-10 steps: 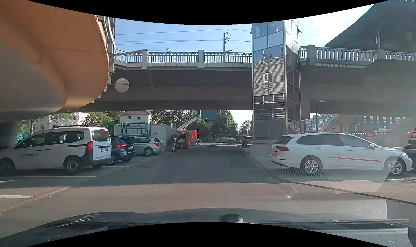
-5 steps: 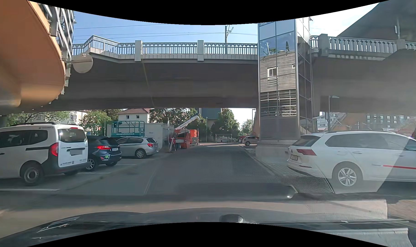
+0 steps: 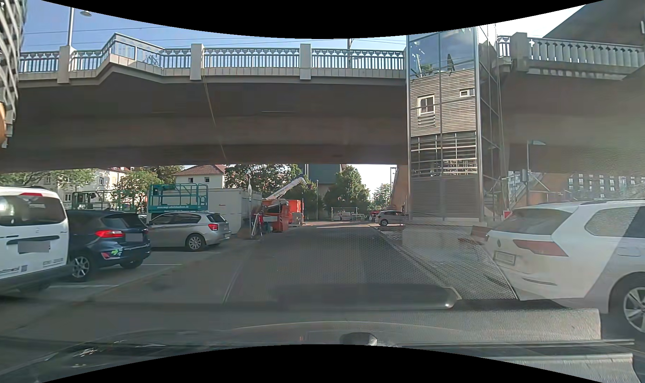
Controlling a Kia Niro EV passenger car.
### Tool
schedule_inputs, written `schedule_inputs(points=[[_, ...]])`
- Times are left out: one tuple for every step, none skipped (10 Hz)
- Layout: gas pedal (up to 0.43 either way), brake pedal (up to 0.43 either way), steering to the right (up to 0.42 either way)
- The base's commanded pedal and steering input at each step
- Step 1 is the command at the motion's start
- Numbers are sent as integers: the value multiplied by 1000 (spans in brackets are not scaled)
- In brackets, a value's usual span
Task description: Follow the waypoints while adhering to traffic rules and regulations
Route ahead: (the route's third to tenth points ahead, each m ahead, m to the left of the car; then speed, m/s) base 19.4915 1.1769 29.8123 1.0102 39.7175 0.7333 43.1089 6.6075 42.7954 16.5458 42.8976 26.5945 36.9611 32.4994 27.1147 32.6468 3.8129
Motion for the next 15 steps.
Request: schedule_inputs(points=[[28,0,26],[28,0,29],[28,0,29],[28,0,29],[28,0,28],[28,0,28],[28,0,28],[28,0,28],[28,0,27],[28,0,26],[28,0,24],[28,0,23],[28,0,20],[28,0,16],[28,0,12]])
